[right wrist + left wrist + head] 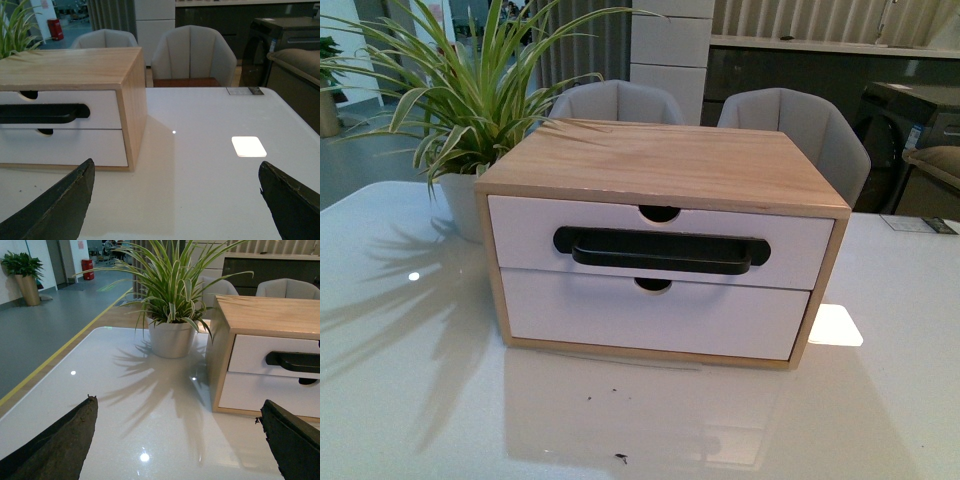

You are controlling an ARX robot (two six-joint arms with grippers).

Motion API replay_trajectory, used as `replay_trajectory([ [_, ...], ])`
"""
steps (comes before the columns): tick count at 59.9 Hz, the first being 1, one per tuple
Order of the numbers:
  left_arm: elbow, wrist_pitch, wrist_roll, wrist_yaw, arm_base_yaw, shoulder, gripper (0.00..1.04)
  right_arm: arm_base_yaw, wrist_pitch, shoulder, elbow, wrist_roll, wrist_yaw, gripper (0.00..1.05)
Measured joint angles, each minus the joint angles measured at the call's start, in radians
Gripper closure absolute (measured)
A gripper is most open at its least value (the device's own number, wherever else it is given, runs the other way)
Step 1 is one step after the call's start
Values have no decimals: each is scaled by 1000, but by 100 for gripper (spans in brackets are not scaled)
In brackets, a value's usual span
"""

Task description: Pull drawer

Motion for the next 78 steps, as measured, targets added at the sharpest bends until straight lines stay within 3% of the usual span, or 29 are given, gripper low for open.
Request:
replay_trajectory([
  [57,0,0,0,0,0,0,7,0,0,0,0,0,0,9],
  [62,0,13,14,-161,-56,43,7,6,-102,64,38,0,-2,9],
  [64,0,42,15,-176,-72,80,7,7,-114,119,53,-4,-11,9],
  [71,24,256,45,-81,-125,332,7,0,-45,336,132,-46,-117,9],
  [78,119,481,138,91,-161,641,7,2,-16,558,261,-137,-197,9],
])
